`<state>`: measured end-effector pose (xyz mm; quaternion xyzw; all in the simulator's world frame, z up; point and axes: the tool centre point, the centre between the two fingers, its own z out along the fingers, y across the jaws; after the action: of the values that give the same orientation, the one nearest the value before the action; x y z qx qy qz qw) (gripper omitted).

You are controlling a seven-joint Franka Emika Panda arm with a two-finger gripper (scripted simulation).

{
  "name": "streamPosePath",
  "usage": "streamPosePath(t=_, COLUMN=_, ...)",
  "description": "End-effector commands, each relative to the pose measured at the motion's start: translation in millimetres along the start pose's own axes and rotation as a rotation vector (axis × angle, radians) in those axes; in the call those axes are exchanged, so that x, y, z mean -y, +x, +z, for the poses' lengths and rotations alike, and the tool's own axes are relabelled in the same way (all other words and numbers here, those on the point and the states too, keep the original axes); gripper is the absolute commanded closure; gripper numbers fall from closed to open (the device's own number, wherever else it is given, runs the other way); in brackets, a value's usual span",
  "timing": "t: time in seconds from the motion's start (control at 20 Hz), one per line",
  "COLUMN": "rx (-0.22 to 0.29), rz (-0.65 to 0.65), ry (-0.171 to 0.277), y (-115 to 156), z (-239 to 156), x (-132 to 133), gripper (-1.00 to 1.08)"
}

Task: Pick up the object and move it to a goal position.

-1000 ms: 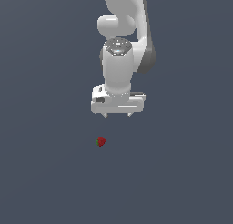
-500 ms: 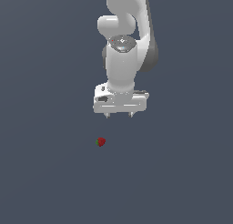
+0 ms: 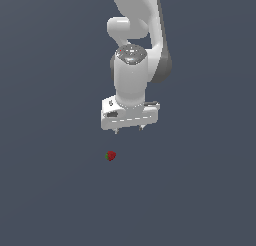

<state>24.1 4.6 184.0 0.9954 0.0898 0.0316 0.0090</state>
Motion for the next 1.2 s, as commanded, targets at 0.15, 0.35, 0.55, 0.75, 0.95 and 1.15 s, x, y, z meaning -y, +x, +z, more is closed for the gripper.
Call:
streamPosePath(t=0.15, rx=0.009, rz=-0.115, ry=-0.002, y=3.2, z=11.1, x=-8.8, gripper=-0.92)
streamPosePath(t=0.35, rx=0.017, rz=-0.216, ry=-0.002, y=5.9, z=21.0, x=-16.5, gripper=-0.92)
streamPosePath(t=0.55, rx=0.024, rz=-0.317, ry=0.000, y=8.2, z=30.9, x=-24.2, gripper=-0.92)
streamPosePath(t=0.75, rx=0.030, rz=-0.418, ry=0.003, y=10.3, z=40.9, x=-32.1, gripper=-0.92)
streamPosePath(t=0.95, rx=0.035, rz=-0.518, ry=0.007, y=12.0, z=51.0, x=-40.0, gripper=-0.92)
streamPosePath(t=1.15, rx=0.040, rz=-0.618, ry=0.013, y=13.5, z=61.2, x=-48.0, gripper=-0.92)
